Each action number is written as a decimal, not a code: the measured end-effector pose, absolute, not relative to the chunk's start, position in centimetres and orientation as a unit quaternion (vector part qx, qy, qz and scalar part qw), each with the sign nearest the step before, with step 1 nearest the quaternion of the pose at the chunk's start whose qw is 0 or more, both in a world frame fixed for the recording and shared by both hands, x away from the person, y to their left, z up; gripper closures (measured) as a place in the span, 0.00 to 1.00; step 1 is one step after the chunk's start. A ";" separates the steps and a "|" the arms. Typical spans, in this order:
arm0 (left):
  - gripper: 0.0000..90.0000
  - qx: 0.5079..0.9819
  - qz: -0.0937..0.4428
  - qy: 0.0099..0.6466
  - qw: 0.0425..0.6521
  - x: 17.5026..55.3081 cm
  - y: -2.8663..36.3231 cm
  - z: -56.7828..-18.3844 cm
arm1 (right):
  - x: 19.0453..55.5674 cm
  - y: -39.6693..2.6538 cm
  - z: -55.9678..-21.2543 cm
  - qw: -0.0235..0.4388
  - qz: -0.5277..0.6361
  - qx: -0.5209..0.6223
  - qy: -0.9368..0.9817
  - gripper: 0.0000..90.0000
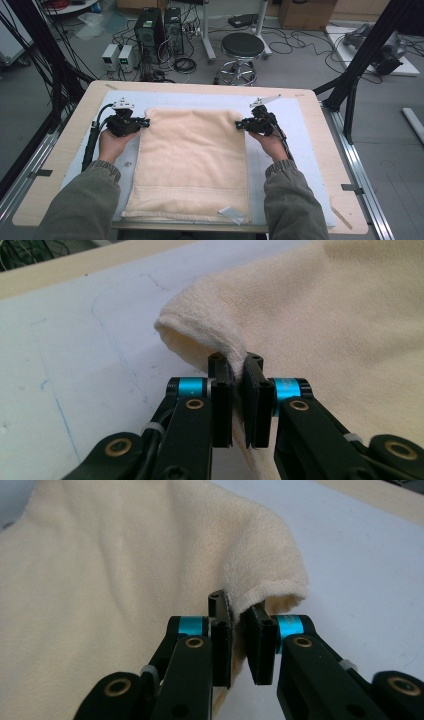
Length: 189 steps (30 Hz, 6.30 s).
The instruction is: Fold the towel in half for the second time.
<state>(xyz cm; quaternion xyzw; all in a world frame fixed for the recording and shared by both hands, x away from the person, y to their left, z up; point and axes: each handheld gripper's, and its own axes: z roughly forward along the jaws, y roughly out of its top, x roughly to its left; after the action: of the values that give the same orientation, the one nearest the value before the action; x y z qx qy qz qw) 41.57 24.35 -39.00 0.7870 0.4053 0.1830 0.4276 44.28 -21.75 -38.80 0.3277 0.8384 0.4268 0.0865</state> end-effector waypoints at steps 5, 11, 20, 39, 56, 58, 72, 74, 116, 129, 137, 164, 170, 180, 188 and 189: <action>0.93 0.781 0.202 0.390 0.444 39.9 24.7 -38.2 | 42.8 -22.0 -37.2 0.092 0.438 0.310 0.839 0.92; 0.93 0.780 0.212 0.366 0.461 36.5 25.4 -38.3 | 40.0 -21.9 -35.5 0.096 0.437 0.272 0.852 0.92; 0.93 0.794 0.213 0.321 0.470 30.2 25.6 -39.5 | 34.1 -22.6 -36.7 0.080 0.427 0.248 0.866 0.92; 0.57 0.813 0.186 0.330 0.441 25.0 28.9 -40.9 | 28.6 -24.6 -38.9 0.097 0.438 0.262 0.855 0.50; 0.53 0.817 0.111 0.352 0.444 31.8 25.5 -41.2 | 34.2 -20.9 -40.8 0.011 0.419 0.257 0.871 0.71; 0.76 0.824 0.099 0.339 0.443 31.6 25.4 -41.4 | 34.0 -20.7 -40.7 0.005 0.418 0.241 0.876 0.85; 0.67 0.819 0.128 0.251 0.500 21.1 28.2 -36.3 | 24.7 -22.3 -34.9 0.003 0.487 0.133 0.863 0.73; 0.65 0.816 0.138 0.258 0.499 21.6 28.2 -36.3 | 25.3 -22.5 -35.0 0.012 0.487 0.151 0.860 0.68; 0.53 0.817 0.118 0.376 0.421 32.2 25.0 -43.2 | 34.5 -22.3 -42.1 0.014 0.410 0.282 0.867 0.55; 0.90 0.817 0.160 0.367 0.415 32.5 24.0 -42.4 | 34.5 -21.2 -41.3 0.041 0.380 0.248 0.890 0.87; 0.90 0.778 0.211 0.402 0.434 35.7 23.4 -40.4 | 38.0 -20.9 -39.6 0.083 0.384 0.268 0.880 0.87; 0.69 0.812 0.222 0.395 0.368 41.9 18.6 -40.8 | 44.5 -16.1 -40.8 0.130 0.402 0.323 0.847 0.80; 0.69 0.797 0.203 0.423 0.379 42.2 19.9 -43.5 | 45.4 -16.8 -43.0 0.113 0.385 0.353 0.845 0.86; 0.65 0.797 0.217 0.405 0.392 40.4 20.3 -42.3 | 43.4 -18.4 -41.3 0.149 0.385 0.332 0.848 0.74; 0.62 0.799 0.211 0.405 0.390 39.3 21.1 -43.1 | 43.1 -20.9 -43.0 0.145 0.370 0.368 0.841 0.70; 0.61 0.800 0.213 0.404 0.391 39.3 21.1 -43.0 | 42.9 -20.8 -42.8 0.145 0.370 0.371 0.839 0.69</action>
<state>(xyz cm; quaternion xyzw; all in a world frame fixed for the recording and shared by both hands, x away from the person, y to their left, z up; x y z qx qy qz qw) 39.27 21.12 -43.02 0.7995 0.4037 0.2128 0.3906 42.92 -20.82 -42.85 0.3708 0.8394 0.3701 0.1449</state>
